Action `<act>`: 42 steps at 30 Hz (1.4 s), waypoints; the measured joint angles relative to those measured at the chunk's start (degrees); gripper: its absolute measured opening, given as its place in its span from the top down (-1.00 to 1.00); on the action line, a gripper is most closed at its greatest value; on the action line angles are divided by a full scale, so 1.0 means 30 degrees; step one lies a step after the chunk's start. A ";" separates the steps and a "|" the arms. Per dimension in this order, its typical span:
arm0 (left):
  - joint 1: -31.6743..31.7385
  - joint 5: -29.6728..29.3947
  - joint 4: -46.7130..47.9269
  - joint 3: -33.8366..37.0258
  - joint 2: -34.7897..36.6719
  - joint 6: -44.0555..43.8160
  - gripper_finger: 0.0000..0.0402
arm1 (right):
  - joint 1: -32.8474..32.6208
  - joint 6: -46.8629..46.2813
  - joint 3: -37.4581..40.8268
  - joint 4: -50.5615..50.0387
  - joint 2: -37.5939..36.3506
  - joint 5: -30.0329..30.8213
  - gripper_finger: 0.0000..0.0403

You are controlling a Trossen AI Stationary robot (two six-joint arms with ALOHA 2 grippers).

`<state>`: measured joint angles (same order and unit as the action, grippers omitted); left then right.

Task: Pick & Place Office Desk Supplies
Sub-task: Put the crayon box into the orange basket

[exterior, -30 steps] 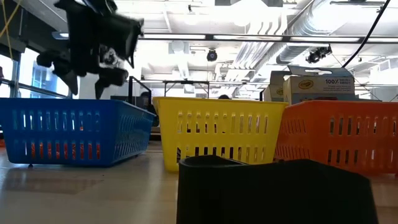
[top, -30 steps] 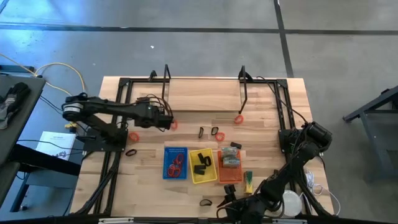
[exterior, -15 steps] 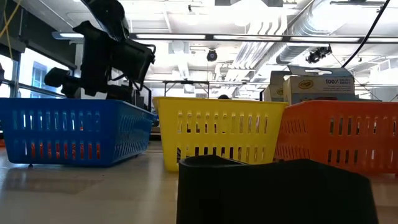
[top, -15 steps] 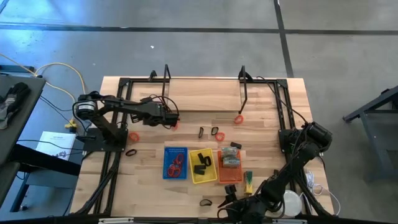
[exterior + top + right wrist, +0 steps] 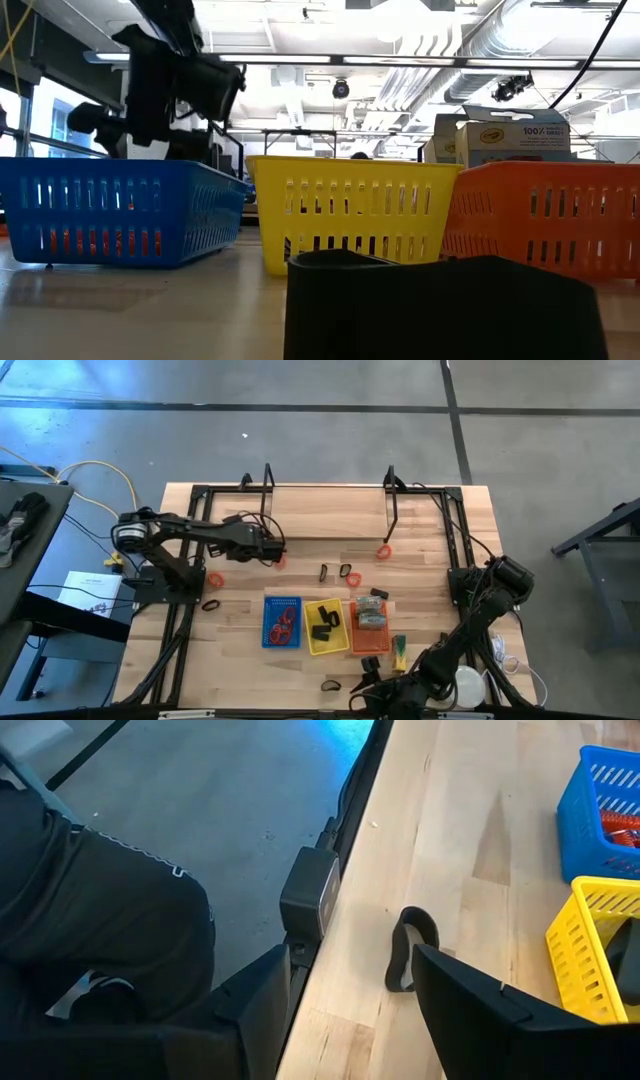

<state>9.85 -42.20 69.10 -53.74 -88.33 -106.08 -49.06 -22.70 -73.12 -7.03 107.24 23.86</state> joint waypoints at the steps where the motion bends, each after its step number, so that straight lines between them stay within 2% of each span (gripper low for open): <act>1: 0.0000 0.0000 0.0021 0.0000 0.0287 0.0007 -0.23 | 0.0000 0.0000 0.0000 0.0007 0.0000 0.0002 0.01; 6: 0.0000 -0.0212 -0.0347 -0.0015 0.1015 -0.0292 -0.23 | 0.0022 0.0000 0.0000 0.0007 0.0000 0.0051 0.01; 11: 0.0000 -0.0371 -0.2312 -0.0015 0.0399 0.0641 -0.23 | 0.0022 0.0000 0.0000 0.0032 0.0000 0.0051 0.01; 16: 0.0000 -0.0452 -0.1877 -0.0015 -0.0510 0.0248 -0.23 | 0.0016 -0.0066 0.0000 0.0124 0.0000 0.0051 0.01; 27: -0.0102 -0.0510 -0.1946 0.0310 -0.0612 -0.0581 -0.23 | 0.0015 -0.0023 0.0000 0.0007 0.0000 -0.0007 0.01; 42: -0.0714 0.0008 -0.2379 0.0619 -0.3307 -0.0517 -0.23 | 0.0015 -0.0415 0.0000 -0.0029 0.0000 -0.0008 0.01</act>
<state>7.70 -42.17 61.97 -51.88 -98.25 -107.63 -49.01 -23.94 -73.12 -7.11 107.24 23.83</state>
